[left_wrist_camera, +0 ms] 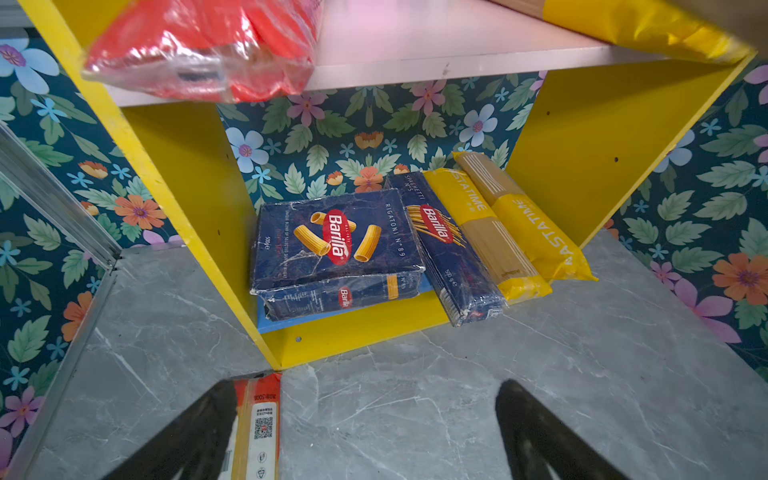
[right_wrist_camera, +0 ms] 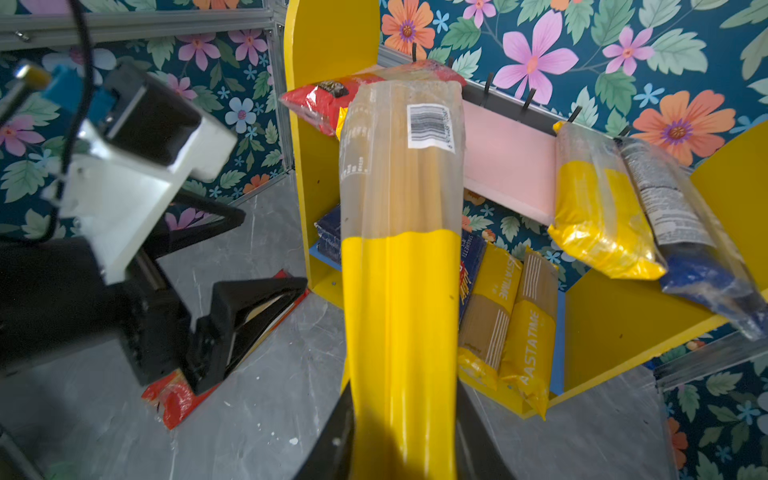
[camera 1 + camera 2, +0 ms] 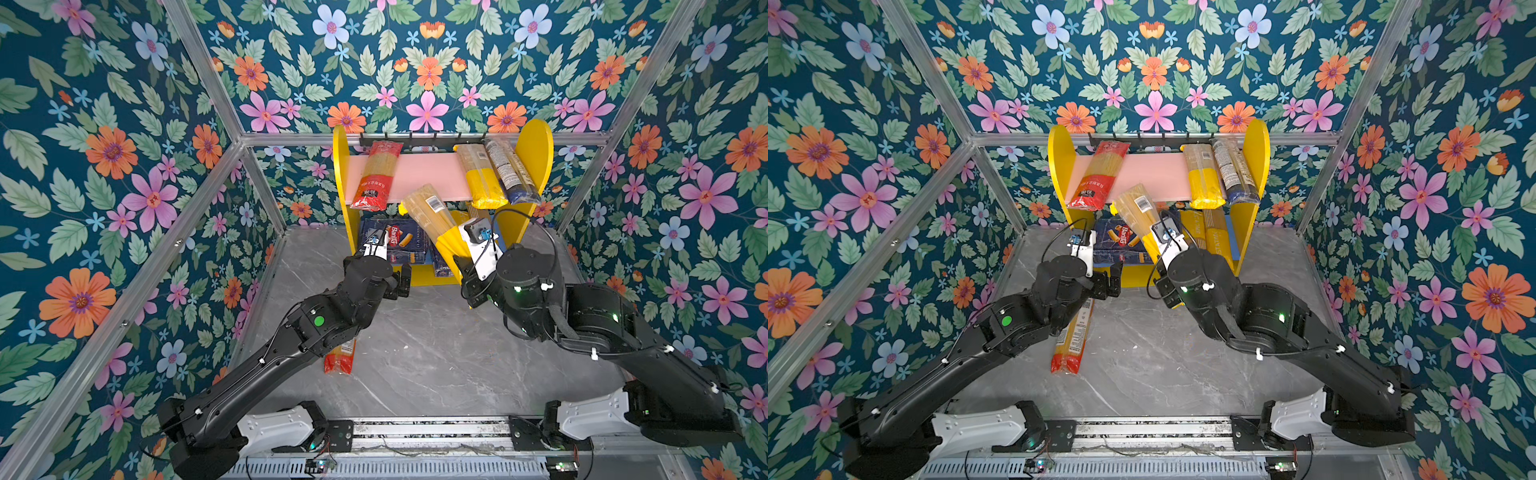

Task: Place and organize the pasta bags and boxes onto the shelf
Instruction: 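Raise the yellow bag with the right gripper onto the pink top shelf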

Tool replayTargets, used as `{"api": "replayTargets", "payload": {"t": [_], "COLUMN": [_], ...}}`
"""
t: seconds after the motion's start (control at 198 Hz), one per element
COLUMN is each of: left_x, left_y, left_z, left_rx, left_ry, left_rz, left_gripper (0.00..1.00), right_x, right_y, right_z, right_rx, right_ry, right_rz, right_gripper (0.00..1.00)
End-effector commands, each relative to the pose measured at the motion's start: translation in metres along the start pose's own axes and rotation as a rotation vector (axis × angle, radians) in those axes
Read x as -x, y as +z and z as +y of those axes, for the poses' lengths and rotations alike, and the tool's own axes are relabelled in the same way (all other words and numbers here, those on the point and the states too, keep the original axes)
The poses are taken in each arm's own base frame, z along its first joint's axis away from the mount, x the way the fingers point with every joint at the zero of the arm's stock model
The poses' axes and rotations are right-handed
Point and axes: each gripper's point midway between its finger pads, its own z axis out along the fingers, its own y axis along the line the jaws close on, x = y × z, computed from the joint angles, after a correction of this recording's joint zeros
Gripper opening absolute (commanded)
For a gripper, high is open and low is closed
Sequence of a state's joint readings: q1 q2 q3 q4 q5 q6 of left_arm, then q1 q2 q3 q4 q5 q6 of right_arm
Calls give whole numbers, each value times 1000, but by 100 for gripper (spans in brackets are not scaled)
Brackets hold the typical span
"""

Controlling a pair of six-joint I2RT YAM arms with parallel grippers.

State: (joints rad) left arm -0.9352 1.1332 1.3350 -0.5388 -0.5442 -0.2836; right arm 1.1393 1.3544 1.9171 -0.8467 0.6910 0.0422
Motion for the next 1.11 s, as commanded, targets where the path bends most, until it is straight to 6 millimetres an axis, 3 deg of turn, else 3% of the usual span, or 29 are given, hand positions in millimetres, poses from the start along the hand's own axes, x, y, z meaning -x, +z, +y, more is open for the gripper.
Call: {"api": "replayTargets", "payload": {"t": [0.0, 0.297, 0.393, 0.413, 0.685, 1.104], "left_x": [7, 3, 2, 1, -1, -5], "left_y": [1, 13, 16, 17, 20, 18], "left_z": [6, 19, 22, 23, 28, 34], "left_rx": [25, 47, 47, 50, 64, 83], "left_ry": [18, 12, 6, 5, 7, 4], "left_rz": [-31, -30, -32, -30, -26, -25], "left_gripper": [100, 100, 100, 100, 100, 100], "right_x": [41, 90, 105, 101, 114, 109], "right_y": [4, 41, 53, 73, 144, 186], "right_z": [-26, -56, -75, -72, -112, -133], "right_rx": [-89, -190, -239, -249, -312, -306], "right_ry": [63, 51, 86, 76, 149, 239], "right_rz": [-115, -184, -227, -209, -243, -287], "right_gripper": [21, 22, 22, 22, 22, 24]}}
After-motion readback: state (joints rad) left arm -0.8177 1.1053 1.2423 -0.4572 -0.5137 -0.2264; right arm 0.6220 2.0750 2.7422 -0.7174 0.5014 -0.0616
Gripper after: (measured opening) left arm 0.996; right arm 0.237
